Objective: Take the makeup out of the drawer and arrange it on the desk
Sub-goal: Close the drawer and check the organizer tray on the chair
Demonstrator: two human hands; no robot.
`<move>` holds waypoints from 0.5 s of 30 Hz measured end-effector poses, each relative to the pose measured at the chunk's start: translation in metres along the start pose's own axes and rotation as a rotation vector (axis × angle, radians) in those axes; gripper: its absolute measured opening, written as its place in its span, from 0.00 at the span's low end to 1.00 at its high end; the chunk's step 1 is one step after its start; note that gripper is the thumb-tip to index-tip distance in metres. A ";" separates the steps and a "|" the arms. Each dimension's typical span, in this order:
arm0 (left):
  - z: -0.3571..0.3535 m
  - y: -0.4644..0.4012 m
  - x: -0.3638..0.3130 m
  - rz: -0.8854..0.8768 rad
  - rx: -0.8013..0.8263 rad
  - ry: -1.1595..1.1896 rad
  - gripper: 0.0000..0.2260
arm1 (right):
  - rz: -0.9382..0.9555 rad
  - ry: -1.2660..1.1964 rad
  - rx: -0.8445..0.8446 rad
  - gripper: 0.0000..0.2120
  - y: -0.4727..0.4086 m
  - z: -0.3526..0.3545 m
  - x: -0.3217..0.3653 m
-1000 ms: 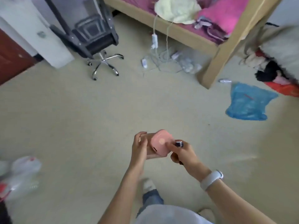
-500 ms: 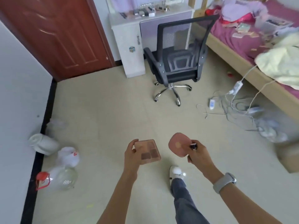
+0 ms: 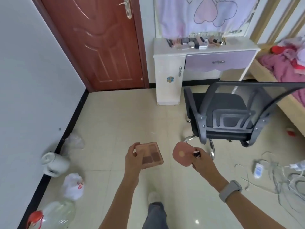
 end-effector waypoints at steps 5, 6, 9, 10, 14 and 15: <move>-0.013 -0.130 -0.030 0.029 -0.047 0.032 0.12 | -0.020 -0.013 0.015 0.06 -0.124 -0.035 0.054; -0.018 -0.155 -0.040 0.035 -0.045 0.038 0.13 | -0.030 -0.013 0.017 0.05 -0.146 -0.040 0.067; -0.038 -0.237 -0.080 0.048 -0.024 0.033 0.15 | -0.054 -0.011 0.020 0.03 -0.216 -0.055 0.114; -0.047 -0.263 -0.095 0.051 -0.020 0.028 0.16 | -0.058 -0.019 0.012 0.03 -0.238 -0.058 0.130; -0.093 -0.355 -0.151 0.033 0.006 -0.017 0.19 | -0.063 -0.053 -0.040 0.06 -0.321 -0.056 0.182; -0.107 -0.375 -0.161 0.033 0.015 -0.027 0.20 | -0.065 -0.070 -0.048 0.05 -0.340 -0.055 0.190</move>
Point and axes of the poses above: each hand's wrist, its own y-axis away from the middle knuckle, its own z-axis out of the back of the hand, x = y × z, the point moved 3 cm from there along -y, towards the middle knuckle, and after that the axes turned 3 degrees about -x, right-handed, at the moved point
